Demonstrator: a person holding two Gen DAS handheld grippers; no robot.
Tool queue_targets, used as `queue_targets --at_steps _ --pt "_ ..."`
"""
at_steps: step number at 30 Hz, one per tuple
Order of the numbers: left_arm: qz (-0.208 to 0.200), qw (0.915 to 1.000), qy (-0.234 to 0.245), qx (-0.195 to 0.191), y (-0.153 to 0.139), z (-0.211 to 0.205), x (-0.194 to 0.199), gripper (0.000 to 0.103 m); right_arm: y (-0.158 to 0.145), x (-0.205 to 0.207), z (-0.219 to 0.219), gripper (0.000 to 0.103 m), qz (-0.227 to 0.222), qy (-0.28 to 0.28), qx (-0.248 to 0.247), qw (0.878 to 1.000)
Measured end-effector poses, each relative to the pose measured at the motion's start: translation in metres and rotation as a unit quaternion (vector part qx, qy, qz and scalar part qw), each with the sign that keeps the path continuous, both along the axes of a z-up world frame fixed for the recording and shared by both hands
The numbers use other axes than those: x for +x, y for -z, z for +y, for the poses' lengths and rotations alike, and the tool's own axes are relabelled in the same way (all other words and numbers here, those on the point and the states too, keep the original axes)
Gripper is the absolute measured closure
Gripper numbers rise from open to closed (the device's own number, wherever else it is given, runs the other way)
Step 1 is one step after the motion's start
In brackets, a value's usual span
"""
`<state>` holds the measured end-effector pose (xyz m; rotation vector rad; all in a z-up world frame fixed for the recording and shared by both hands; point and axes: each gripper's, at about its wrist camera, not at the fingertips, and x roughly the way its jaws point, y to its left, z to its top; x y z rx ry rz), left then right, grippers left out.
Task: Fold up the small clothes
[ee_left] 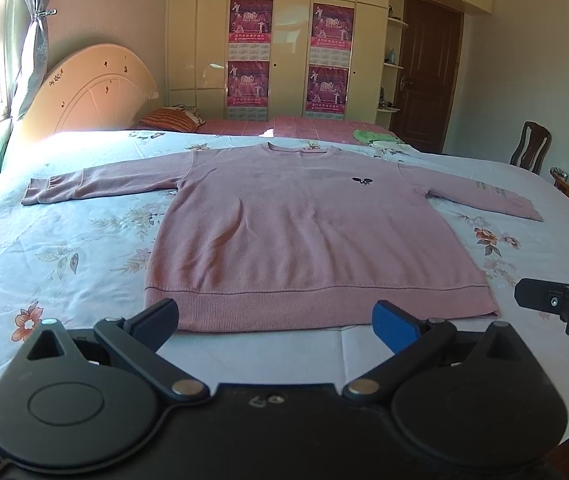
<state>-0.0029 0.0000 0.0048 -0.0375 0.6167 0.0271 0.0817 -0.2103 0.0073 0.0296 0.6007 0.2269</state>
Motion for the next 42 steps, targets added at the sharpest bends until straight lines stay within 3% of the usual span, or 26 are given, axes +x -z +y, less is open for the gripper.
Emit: queue_targets --at_steps 42 --pt "0.003 1.0 -0.003 0.0 0.0012 0.0051 -0.0061 0.0 0.0024 -0.0038 0.001 0.0 -0.001 0.003 0.0 1.0"
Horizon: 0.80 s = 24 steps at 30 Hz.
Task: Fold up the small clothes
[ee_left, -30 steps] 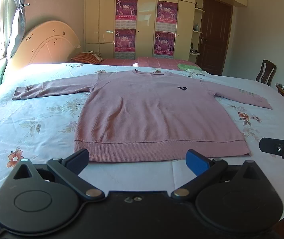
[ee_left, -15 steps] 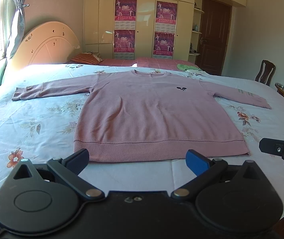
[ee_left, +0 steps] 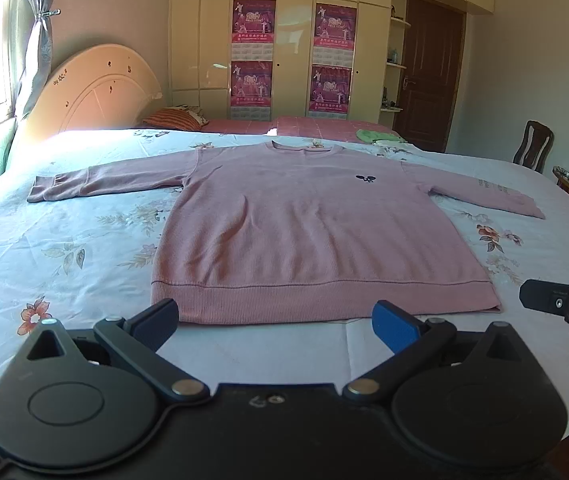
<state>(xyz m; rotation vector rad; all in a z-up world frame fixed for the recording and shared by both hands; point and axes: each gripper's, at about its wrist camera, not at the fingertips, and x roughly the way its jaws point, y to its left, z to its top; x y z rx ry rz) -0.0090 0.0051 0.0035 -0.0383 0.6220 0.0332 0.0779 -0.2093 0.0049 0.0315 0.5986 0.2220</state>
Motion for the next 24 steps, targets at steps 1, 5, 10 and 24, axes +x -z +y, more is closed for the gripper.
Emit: queue_targets --at_steps 1,5,10,24 --pt "0.0 1.0 0.0 0.0 0.0 0.0 0.0 0.0 0.0 -0.001 0.0 0.0 0.0 0.0 0.0 1.0" --pt "-0.002 1.0 0.001 0.002 -0.001 0.0 -0.001 0.0 0.0 -0.002 0.0 0.0 0.0 0.0 0.0 1.0" --pt "0.003 1.0 0.001 -0.002 -0.001 0.0 -0.002 0.0 0.001 -0.002 -0.001 0.0 0.001 0.006 0.001 1.0" --pt "-0.021 0.9949 0.028 -0.095 0.006 0.001 0.042 0.0 0.002 0.033 -0.053 0.0 -0.006 0.134 -0.007 0.991"
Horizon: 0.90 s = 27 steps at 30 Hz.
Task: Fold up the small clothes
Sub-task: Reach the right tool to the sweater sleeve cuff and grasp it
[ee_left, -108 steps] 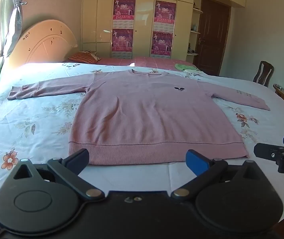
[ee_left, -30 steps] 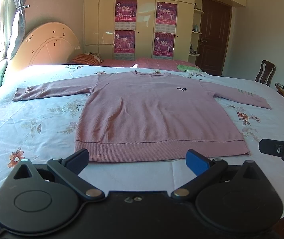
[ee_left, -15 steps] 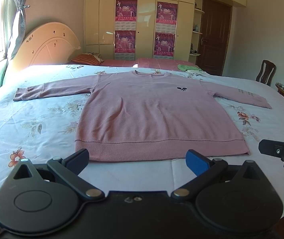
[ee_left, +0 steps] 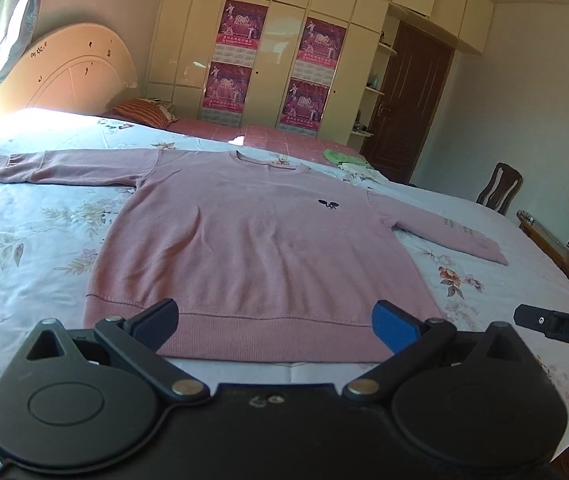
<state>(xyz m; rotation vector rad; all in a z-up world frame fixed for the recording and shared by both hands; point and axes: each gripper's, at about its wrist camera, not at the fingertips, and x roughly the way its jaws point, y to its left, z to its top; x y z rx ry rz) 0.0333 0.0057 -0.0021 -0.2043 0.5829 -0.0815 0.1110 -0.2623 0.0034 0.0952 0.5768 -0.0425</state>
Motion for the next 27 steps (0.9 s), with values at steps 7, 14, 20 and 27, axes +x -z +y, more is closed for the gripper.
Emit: queue_targets --at_steps 7,14,20,27 --pt "0.043 0.9983 0.034 0.022 0.015 -0.008 0.059 0.001 0.015 0.058 -0.046 0.0 0.025 -0.015 0.077 0.997" --pt "0.045 0.9976 0.014 0.052 0.024 -0.017 0.14 0.014 0.025 0.135 -0.099 0.0 0.006 0.05 0.079 0.996" --pt "0.054 0.9965 -0.015 0.062 0.03 -0.032 0.208 0.014 0.039 0.209 -0.158 0.046 0.016 0.087 0.096 0.991" --pt "0.077 0.9927 -0.02 0.091 0.042 -0.051 0.262 0.013 0.061 0.266 -0.239 0.046 0.004 0.159 0.156 0.975"
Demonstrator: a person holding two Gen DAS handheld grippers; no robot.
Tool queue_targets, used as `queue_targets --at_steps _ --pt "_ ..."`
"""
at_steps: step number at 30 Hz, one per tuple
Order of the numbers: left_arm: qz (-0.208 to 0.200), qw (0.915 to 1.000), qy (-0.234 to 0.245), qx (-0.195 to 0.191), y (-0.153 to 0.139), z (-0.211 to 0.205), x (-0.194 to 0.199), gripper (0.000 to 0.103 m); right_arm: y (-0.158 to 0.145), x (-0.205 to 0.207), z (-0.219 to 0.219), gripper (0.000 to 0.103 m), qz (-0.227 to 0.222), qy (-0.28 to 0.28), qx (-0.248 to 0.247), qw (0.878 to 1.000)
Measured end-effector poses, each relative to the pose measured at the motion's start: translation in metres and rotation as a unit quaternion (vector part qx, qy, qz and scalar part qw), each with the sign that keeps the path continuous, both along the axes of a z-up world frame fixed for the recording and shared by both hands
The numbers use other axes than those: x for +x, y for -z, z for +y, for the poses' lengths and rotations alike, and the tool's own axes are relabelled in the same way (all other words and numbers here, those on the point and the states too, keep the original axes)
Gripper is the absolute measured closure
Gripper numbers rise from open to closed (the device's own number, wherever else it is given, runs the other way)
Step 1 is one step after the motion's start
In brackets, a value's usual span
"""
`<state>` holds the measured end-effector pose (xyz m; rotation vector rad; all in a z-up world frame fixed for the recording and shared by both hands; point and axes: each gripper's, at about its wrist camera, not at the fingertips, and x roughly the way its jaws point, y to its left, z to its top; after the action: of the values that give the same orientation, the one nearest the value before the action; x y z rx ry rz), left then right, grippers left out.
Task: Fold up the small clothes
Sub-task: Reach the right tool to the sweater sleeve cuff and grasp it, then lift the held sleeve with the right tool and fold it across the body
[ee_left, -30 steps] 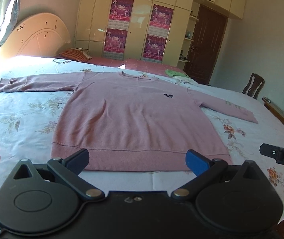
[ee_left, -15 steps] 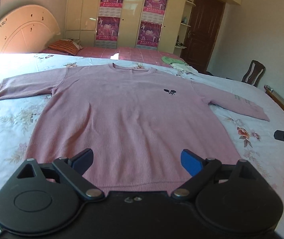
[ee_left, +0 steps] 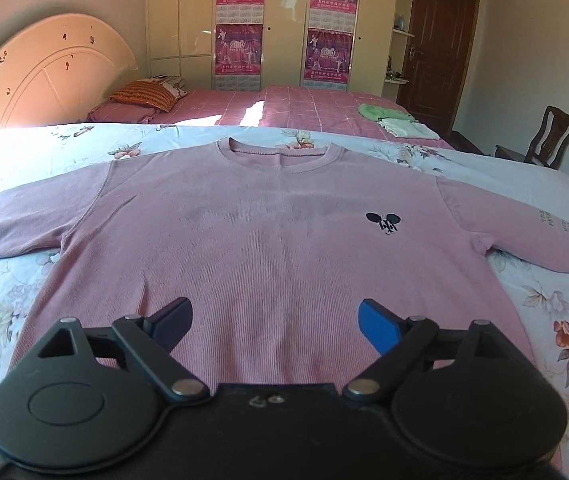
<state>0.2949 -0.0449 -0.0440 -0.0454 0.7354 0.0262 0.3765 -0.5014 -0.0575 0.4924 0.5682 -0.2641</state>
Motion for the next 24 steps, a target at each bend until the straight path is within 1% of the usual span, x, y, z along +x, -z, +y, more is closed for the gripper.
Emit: queue_targets --at_steps 2,4,5,6,8,10,11,13,14,15,16,18,19,20,21,22,23,24 --pt "0.009 0.9999 -0.002 0.006 0.007 -0.003 0.009 0.012 0.007 0.011 -0.024 0.046 -0.001 0.024 0.016 1.0" --pt "0.019 0.9998 -0.003 0.01 0.014 -0.005 0.016 0.012 0.015 0.017 -0.047 0.05 -0.006 0.049 0.04 0.998" --pt "0.028 0.9995 -0.003 0.013 0.019 -0.006 0.021 0.012 0.02 0.02 -0.057 0.054 -0.006 0.062 0.053 0.997" --pt "0.033 0.9993 -0.003 0.014 0.022 -0.007 0.023 0.012 0.025 0.021 -0.067 0.056 -0.009 0.074 0.071 0.995" --pt "0.045 0.9988 0.0 0.019 0.029 -0.009 0.027 0.012 0.034 0.024 -0.087 0.057 -0.017 0.097 0.108 0.989" --pt "0.052 0.9984 0.002 0.023 0.034 -0.011 0.03 0.012 0.04 0.025 -0.102 0.057 -0.018 0.11 0.127 0.986" --pt "0.053 0.9983 0.0 0.024 0.035 -0.013 0.033 0.012 0.041 0.024 -0.108 0.059 -0.023 0.111 0.138 0.984" --pt "0.056 0.9982 -0.003 0.021 0.037 -0.013 0.038 0.012 0.043 0.025 -0.116 0.069 -0.026 0.109 0.149 0.982" --pt "0.057 0.9982 -0.004 0.021 0.037 -0.013 0.041 0.012 0.043 0.026 -0.119 0.078 -0.025 0.109 0.152 0.982" --pt "0.058 0.9981 -0.006 0.022 0.038 -0.014 0.044 0.012 0.044 0.026 -0.122 0.083 -0.026 0.107 0.154 0.982" --pt "0.059 0.998 -0.006 0.021 0.039 -0.014 0.046 0.012 0.042 0.028 -0.125 0.086 -0.026 0.105 0.154 0.982" --pt "0.058 0.9981 -0.007 0.022 0.038 -0.014 0.054 0.012 0.037 0.031 -0.127 0.097 -0.019 0.095 0.145 0.985" --pt "0.055 0.9982 -0.006 0.023 0.037 -0.014 0.056 0.012 0.031 0.03 -0.128 0.097 -0.02 0.09 0.135 0.987" --pt "0.051 0.9984 -0.006 0.026 0.036 -0.013 0.058 0.012 0.021 0.026 -0.127 0.097 -0.032 0.085 0.119 0.989" --pt "0.046 0.9984 -0.006 0.033 0.035 -0.011 0.061 0.012 0.011 0.022 -0.125 0.097 -0.049 0.078 0.09 0.992" --pt "0.044 0.9983 -0.007 0.038 0.035 -0.009 0.063 0.012 0.006 0.021 -0.122 0.097 -0.05 0.07 0.048 0.995" --pt "0.046 0.9981 -0.009 0.04 0.035 -0.005 0.067 0.012 0.01 0.027 -0.123 0.097 -0.014 0.07 0.031 0.997" --pt "0.051 0.9979 -0.008 0.04 0.036 -0.002 0.071 0.013 0.019 0.032 -0.127 0.097 0.021 0.074 0.047 0.996"
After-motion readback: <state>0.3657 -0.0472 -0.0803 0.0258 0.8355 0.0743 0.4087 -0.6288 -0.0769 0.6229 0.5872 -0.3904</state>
